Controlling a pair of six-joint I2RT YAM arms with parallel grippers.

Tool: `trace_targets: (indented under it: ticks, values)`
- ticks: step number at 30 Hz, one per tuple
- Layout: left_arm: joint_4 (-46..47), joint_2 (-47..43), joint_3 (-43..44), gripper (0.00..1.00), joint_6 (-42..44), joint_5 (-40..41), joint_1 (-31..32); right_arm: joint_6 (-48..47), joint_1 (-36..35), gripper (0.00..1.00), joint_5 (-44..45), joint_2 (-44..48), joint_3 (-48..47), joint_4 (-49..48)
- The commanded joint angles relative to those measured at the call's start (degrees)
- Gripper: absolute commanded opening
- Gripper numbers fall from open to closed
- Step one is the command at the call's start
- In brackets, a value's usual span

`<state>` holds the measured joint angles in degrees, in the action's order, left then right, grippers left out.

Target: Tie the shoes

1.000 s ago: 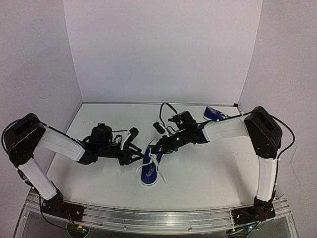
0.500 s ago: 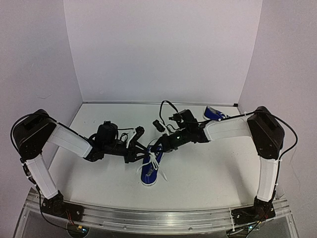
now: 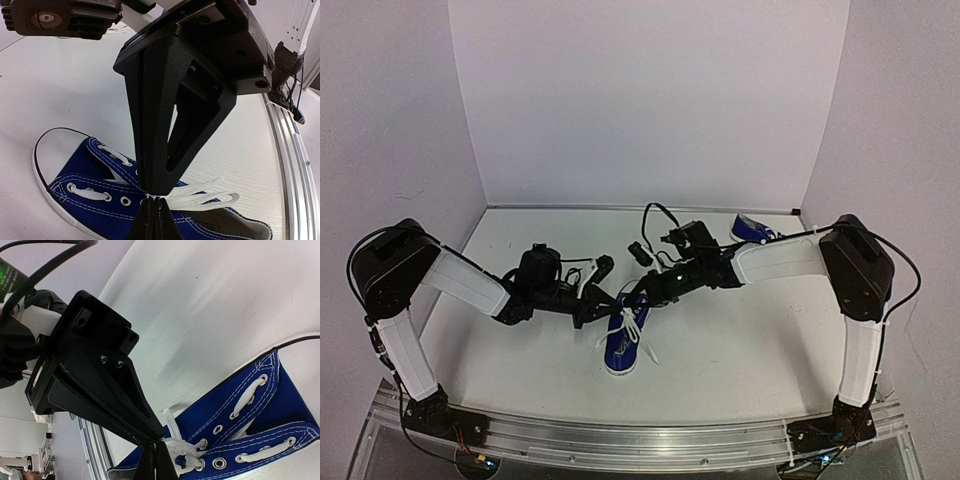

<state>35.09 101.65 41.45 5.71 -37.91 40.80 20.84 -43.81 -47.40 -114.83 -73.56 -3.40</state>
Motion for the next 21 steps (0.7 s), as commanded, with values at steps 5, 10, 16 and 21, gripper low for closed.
trace_targets:
  ticks: [5, 10, 16, 21]
  values:
    - [2.7, -1.9, -2.8, 0.0, 0.2, -1.5, -0.2, -0.3, 0.8, 0.0, 1.5, 2.4, 0.7, -1.4]
    - [1.7, -2.5, -3.2, 0.0, 0.8, -0.9, -0.2, -0.1, 1.0, 0.0, 1.7, 2.2, 0.7, -1.3]
    - [0.9, -3.7, -1.9, 0.03, 0.0, 0.8, 0.0, 0.0, 1.0, 0.0, 1.1, 1.3, 0.3, -1.5]
    - [0.7, -7.9, -2.8, 0.31, -0.3, 3.1, 0.2, 0.1, 1.0, 0.0, 0.9, 0.9, -0.2, -1.4]
